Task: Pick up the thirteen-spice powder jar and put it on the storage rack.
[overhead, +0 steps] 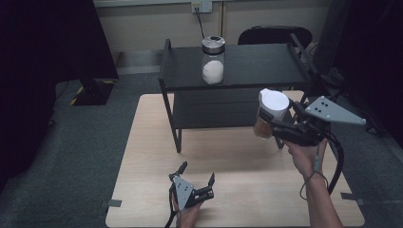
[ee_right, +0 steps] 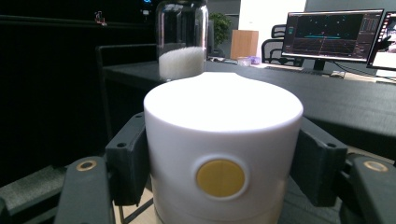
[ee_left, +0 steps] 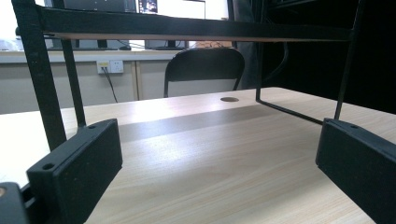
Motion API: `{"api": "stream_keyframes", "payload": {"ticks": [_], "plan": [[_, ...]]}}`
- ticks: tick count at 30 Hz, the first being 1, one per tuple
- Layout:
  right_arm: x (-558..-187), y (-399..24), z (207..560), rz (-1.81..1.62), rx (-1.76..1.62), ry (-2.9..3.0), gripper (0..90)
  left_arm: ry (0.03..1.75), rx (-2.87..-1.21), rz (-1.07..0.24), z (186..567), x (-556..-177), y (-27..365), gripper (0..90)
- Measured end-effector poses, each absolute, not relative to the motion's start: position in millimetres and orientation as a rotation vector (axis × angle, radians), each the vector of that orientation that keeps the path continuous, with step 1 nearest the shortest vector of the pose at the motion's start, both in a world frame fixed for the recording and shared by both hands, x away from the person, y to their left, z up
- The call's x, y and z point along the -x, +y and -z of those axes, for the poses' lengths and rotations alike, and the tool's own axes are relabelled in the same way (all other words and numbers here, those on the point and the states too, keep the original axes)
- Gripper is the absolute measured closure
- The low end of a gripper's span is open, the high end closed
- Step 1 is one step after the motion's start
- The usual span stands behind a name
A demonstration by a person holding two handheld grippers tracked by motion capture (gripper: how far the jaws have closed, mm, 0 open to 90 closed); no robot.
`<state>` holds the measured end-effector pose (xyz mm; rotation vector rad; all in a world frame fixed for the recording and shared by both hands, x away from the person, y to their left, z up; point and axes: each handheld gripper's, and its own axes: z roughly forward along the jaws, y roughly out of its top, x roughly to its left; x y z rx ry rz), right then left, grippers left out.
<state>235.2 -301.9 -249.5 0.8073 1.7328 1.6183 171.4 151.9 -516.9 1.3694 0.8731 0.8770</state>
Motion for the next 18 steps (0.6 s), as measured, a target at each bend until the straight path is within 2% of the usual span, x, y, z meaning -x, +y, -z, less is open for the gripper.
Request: {"api": "stream_keyframes", "payload": {"ticks": [18], "plan": [[-265.8, -291.0, 195.2, -1.588, -0.812, 1.718, 30.6, 0.873, -1.368, -0.876, 517.0, -171.4, 151.9, 0.1]]}}
